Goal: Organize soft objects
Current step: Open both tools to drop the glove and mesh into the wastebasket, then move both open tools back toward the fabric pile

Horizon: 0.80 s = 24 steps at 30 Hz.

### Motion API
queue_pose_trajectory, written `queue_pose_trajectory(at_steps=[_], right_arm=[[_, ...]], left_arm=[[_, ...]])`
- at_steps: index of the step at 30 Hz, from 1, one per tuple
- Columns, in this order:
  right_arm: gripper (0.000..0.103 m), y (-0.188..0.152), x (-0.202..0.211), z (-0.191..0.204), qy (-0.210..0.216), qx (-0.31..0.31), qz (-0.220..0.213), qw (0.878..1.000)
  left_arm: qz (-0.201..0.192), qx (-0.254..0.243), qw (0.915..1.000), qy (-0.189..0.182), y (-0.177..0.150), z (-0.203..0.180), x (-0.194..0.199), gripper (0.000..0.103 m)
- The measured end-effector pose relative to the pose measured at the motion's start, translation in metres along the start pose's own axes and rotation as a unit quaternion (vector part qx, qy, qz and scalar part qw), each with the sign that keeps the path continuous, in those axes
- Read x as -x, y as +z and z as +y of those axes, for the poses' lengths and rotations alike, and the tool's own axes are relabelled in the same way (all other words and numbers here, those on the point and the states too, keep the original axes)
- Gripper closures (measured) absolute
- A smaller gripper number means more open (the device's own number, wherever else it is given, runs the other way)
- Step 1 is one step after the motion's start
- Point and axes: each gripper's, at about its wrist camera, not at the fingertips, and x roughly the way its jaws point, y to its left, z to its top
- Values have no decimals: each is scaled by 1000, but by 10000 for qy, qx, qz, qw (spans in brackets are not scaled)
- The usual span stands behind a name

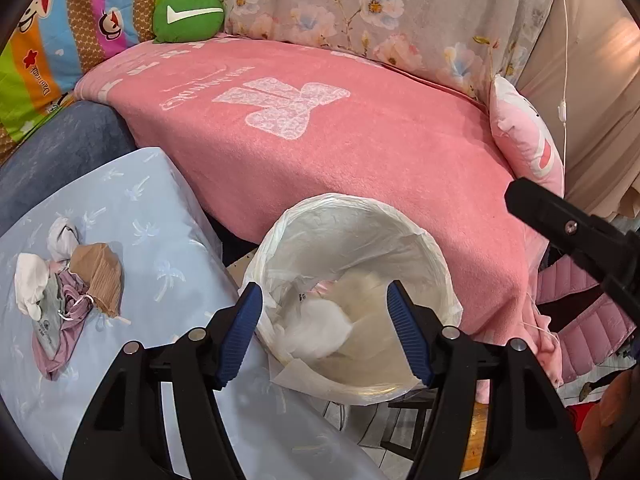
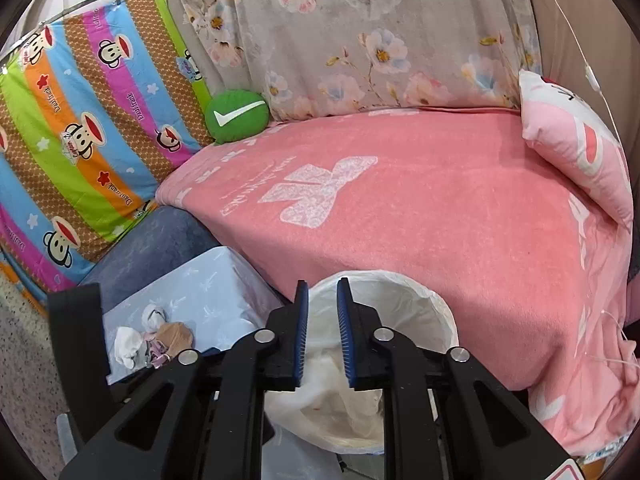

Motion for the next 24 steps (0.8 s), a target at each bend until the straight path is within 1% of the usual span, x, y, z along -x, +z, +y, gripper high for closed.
queue_pose_trajectory(at_steps=[4, 6, 9, 16, 18, 24], right_arm=[[82, -8, -1, -3, 5, -54, 53, 10000], [79, -10, 0, -3, 1, -67, 58, 10000], [77, -14, 0, 0, 12, -43, 91, 9999], [75, -27, -6, 14, 55, 109, 246, 9996], [72, -33, -8, 18, 69, 141, 294, 9994], [72, -48, -17, 33, 96, 292, 482, 9984]], left_arm=[[24, -4, 10000, 94, -2, 4, -1, 41], [37, 12, 9999, 122, -3, 6, -1, 41], [45, 31, 9999, 162, -5, 9, 0, 41], [51, 119, 9995, 280, -11, 21, 4, 41], [47, 162, 9993, 322, -14, 26, 5, 41], [68, 301, 9983, 491, -22, 43, 8, 41]])
